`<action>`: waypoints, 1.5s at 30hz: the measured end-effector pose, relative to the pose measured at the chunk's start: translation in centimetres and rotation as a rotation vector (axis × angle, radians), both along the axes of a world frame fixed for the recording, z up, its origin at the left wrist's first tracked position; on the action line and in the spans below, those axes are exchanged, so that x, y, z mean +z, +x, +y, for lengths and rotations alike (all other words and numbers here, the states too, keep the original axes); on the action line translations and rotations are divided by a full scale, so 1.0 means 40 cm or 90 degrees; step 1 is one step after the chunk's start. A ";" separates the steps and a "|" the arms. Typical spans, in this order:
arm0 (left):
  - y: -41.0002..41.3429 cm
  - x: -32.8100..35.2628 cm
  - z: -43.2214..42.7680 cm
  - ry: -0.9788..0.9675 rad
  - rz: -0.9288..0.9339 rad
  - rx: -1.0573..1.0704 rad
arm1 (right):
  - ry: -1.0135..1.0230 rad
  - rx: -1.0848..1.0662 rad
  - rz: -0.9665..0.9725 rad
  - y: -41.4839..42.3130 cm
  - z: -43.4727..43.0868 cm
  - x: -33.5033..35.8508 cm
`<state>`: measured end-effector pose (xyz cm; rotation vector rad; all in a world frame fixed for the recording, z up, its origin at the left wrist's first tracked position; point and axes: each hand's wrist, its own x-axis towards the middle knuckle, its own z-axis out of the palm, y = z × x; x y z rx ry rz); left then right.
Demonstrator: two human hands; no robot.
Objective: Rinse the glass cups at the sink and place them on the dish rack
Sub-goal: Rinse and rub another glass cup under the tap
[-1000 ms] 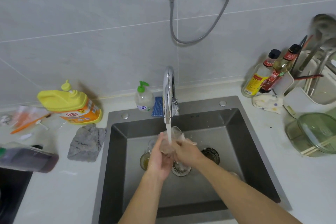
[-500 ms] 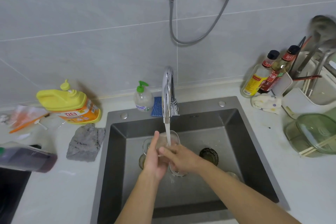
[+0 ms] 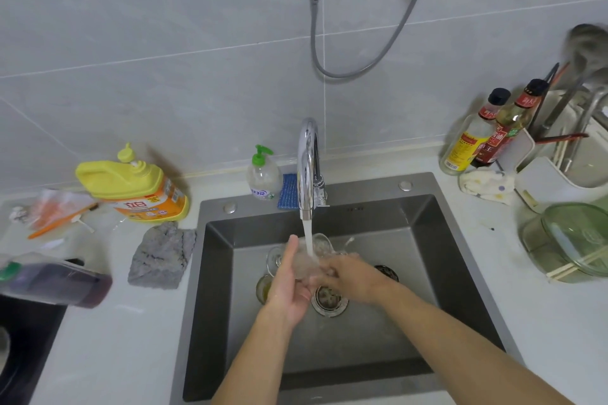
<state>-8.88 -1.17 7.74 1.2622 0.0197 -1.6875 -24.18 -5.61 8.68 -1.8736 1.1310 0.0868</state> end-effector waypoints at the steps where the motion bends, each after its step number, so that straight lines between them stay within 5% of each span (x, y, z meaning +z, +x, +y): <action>1: 0.002 -0.005 0.000 0.006 -0.006 0.013 | -0.052 0.022 0.042 -0.001 -0.003 -0.003; 6: -0.012 -0.007 0.000 0.013 0.034 0.011 | 0.026 -0.124 -0.156 0.065 0.034 0.032; 9: 0.001 0.000 -0.009 -0.017 0.026 -0.008 | 0.112 -0.103 -0.160 0.057 0.039 0.031; 13: 0.015 0.009 -0.011 -0.044 0.014 0.004 | 0.044 -0.047 -0.135 0.022 0.027 0.008; 18: 0.001 -0.011 -0.003 -0.065 0.006 -0.026 | 0.293 -0.275 -0.311 0.049 0.038 0.009; 22: 0.007 -0.009 -0.001 -0.047 0.005 -0.016 | -0.006 -0.017 -0.057 0.004 0.020 0.003; 25: 0.009 -0.013 -0.004 -0.008 -0.006 0.016 | -0.131 0.016 0.019 0.004 0.024 -0.008; 31: 0.015 -0.026 -0.012 0.038 0.037 0.006 | -0.009 -0.074 -0.136 0.074 0.057 0.008; 37: 0.022 0.000 -0.026 -0.017 0.012 -0.012 | -0.163 0.012 0.060 0.027 0.012 0.023; 41: 0.004 0.003 -0.031 0.007 0.030 -0.015 | 0.056 -0.151 -0.120 0.075 0.037 0.033; 45: 0.004 0.007 -0.037 -0.003 0.002 -0.034 | 0.099 -0.044 -0.060 0.024 0.024 0.051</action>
